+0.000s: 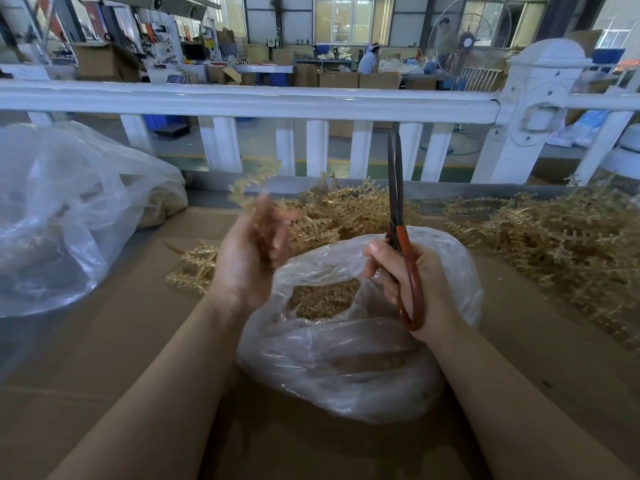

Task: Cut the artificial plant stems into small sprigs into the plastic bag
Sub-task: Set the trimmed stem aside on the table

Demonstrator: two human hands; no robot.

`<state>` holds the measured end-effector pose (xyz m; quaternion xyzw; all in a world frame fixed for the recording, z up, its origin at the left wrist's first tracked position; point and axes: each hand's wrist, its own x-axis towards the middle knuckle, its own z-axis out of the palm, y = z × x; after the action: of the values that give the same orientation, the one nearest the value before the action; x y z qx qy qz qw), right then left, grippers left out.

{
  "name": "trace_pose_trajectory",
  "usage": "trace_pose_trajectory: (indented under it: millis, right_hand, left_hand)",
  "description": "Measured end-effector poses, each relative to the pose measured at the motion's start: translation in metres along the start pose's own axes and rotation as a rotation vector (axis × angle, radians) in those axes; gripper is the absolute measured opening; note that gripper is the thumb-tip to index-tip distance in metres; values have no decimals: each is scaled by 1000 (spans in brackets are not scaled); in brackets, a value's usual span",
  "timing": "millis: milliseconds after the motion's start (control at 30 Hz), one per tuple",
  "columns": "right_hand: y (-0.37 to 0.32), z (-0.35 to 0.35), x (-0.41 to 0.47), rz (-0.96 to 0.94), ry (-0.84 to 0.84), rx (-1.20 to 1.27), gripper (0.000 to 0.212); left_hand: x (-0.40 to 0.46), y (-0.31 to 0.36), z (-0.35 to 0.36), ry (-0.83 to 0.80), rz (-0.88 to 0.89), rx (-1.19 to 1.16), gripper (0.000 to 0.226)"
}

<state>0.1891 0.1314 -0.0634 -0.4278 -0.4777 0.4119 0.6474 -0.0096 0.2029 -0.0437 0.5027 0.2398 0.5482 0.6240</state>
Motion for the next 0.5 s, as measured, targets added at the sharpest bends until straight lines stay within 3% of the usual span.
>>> trace_pose_trajectory:
  millis: [100, 200, 300, 500]
  right_hand:
    - [0, 1, 0, 19, 16, 4, 37]
    - [-1, 1, 1, 34, 36, -2, 28]
    - [0, 1, 1, 30, 48, -27, 24]
    - [0, 2, 1, 39, 60, -31, 23]
  left_hand:
    - [3, 5, -13, 625, 59, 359, 40]
    - [9, 4, -33, 944, 9, 645, 30]
    - [12, 2, -47, 1046, -142, 920, 18]
    - [11, -3, -48, 1071, -312, 1050, 41]
